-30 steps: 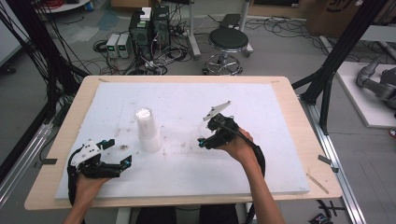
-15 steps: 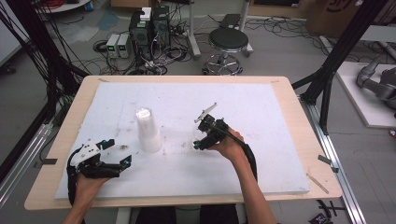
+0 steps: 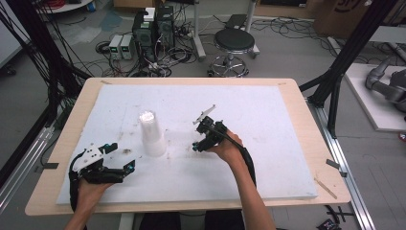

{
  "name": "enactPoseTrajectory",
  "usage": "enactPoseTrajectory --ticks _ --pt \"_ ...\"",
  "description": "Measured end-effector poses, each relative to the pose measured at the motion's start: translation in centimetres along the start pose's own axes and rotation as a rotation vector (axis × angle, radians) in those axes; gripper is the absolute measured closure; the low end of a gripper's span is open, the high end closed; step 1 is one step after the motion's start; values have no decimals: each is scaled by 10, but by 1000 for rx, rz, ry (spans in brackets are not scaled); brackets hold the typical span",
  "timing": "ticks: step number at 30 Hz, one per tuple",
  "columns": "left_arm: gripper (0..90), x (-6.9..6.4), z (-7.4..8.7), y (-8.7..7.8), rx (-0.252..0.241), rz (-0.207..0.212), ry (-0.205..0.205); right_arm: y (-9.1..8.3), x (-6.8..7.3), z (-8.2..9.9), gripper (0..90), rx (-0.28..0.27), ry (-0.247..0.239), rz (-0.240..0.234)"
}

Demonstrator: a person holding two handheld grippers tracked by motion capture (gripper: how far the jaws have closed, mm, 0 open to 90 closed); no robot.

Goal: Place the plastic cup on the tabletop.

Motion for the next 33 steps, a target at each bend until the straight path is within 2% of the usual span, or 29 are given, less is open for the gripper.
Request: enactPoseTrajectory --ticks 2,6,13,20,23,24,25,31,33 --pt "22 0 0 0 -1 0 -4 1 0 0 329 -3 1 1" --pt "22 0 0 0 -2 9 -3 14 -1 4 207 19 -3 20" --pt "22 0 0 0 -2 9 -6 19 -3 7 193 -6 20 17" --pt "22 0 0 0 -1 8 -4 8 -5 8 182 -68 37 9" --pt "22 0 0 0 -4 6 -10 0 -8 15 179 -109 45 5" --pt "22 0 0 0 -5 4 -13 -6 -11 22 179 -147 55 2" --pt "22 0 0 0 -5 4 -13 -6 -11 22 179 -147 55 2" --pt "22 0 0 0 -4 -2 -3 -29 -22 49 179 -287 98 -19" --pt "22 0 0 -1 -7 -4 2 -36 -29 60 179 -342 108 -3"
Point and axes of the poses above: each handheld gripper's, and its own axes: y roughly forward along the jaws, z roughly out of its underside, x roughly to its left, the point moved 8 cm from there along y, roughly forward along the jaws, and after that the axes turned 15 degrees about y, right-handed, at the moved point
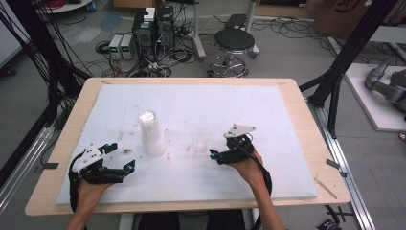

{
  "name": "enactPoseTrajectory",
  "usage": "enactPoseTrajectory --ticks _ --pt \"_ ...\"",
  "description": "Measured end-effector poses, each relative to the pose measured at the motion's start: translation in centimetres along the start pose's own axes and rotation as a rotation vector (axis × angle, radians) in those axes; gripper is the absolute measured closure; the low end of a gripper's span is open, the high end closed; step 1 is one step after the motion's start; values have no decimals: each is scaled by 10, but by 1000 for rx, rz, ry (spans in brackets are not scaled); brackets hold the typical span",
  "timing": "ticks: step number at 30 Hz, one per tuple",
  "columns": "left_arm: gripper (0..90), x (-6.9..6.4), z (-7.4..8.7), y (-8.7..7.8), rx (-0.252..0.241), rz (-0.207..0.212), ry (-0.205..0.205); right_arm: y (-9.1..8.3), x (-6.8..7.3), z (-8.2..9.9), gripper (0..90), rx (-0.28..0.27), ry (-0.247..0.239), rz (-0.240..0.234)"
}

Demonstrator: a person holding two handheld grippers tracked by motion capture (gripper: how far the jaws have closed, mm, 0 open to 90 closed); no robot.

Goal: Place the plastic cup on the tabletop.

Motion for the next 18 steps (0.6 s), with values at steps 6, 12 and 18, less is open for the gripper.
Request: enactPoseTrajectory --ticks 6,12,18 --pt "22 0 0 0 -6 -5 0 -20 -24 20 179 -122 59 43" --pt "22 0 -1 -3 -26 -17 5 -28 -46 39 180 -223 170 61" --pt "22 1 -1 -2 -23 -13 -9 -29 -49 42 180 -239 170 69"
Point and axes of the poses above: each handheld gripper's, and its own axes: y roughly forward along the jaws, z roughly out of its underside, x roughly to its left, the point moved 8 cm from there along y, roughly forward along the jaws, and after that the axes turned 15 degrees about y, right-handed, at the moved point
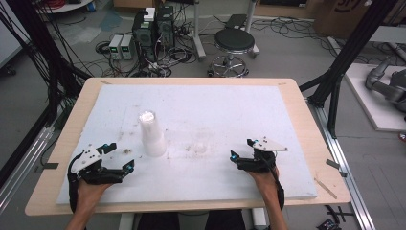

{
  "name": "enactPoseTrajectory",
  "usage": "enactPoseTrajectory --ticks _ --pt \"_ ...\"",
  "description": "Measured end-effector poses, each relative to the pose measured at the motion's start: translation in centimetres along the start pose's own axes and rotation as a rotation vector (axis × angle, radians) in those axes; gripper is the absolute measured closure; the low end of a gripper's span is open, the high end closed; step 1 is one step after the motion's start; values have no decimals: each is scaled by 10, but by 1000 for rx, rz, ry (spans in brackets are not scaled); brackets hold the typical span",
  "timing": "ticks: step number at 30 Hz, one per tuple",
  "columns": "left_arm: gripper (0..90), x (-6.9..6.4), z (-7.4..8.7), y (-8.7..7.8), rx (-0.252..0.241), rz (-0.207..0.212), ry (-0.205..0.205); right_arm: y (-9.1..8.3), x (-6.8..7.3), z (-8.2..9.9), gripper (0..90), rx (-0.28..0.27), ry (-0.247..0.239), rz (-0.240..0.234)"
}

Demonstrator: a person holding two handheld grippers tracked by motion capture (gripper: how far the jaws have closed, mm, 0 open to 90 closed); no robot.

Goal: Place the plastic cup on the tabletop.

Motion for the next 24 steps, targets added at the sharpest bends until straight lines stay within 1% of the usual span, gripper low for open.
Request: enactPoseTrajectory --ticks 2,7,11,14,16,19,20,23,24 --pt "22 0 0 -1 -5 -4 -2 0 1 0 180 -1 -7 -4" --pt "22 -1 0 0 -3 22 0 -2 1 -1 180 -24 -8 -6" --pt "22 -1 0 0 -4 22 6 -2 2 0 180 -23 -23 -2" --pt "22 -1 0 0 -1 26 3 -3 3 0 180 -28 -28 -13" --pt "22 -1 0 1 1 26 2 -4 4 0 180 -37 -34 -30" --pt "22 -1 0 1 5 27 -2 -6 4 -1 180 -52 -25 -38" --pt "22 -1 0 1 5 26 -1 -6 3 0 180 -51 -13 -41" --pt "22 -1 0 1 6 21 -4 -7 3 -1 180 -58 -1 -39" --pt "22 0 0 1 4 18 -3 -7 2 -1 180 -62 -6 -35"
Point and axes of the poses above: each handheld gripper's, and its own axes: y roughly forward along the jaws, z roughly out of its underside, x roughly to its left, the point moved 8 cm from there along y, roughly forward along the jaws, and after that the axes turned 15 degrees about y, right-handed, at the moved point
